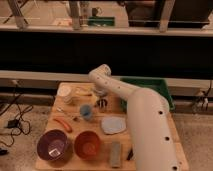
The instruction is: Place sponge in metal cup
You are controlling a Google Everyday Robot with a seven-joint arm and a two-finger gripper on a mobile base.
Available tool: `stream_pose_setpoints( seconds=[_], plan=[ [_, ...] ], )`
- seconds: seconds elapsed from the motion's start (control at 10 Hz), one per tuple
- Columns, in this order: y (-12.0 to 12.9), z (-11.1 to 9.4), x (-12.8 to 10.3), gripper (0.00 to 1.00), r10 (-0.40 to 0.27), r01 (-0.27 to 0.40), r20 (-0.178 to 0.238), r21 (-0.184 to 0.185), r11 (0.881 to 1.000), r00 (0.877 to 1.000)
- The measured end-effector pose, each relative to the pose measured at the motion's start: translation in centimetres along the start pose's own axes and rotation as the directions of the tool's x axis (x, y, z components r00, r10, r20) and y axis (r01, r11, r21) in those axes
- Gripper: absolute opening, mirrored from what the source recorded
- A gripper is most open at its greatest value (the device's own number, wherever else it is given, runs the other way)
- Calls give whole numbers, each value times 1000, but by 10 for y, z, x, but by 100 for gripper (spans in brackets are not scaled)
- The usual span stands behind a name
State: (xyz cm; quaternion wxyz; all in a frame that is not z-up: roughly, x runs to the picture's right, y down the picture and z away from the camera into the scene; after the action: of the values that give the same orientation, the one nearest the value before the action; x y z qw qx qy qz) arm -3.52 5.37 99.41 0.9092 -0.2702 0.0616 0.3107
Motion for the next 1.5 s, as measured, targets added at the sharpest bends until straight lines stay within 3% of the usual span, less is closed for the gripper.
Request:
stream_pose_setpoints(
  seconds=[0.7, 1.0, 1.5],
  plan=[
    [0, 0, 0, 79, -1, 1, 0, 0, 1000, 1000],
    [1, 0, 0, 56, -1, 1, 0, -1, 1000, 1000],
    [4, -1, -3, 54, -2, 2, 4, -7, 1000, 1000]
  ],
)
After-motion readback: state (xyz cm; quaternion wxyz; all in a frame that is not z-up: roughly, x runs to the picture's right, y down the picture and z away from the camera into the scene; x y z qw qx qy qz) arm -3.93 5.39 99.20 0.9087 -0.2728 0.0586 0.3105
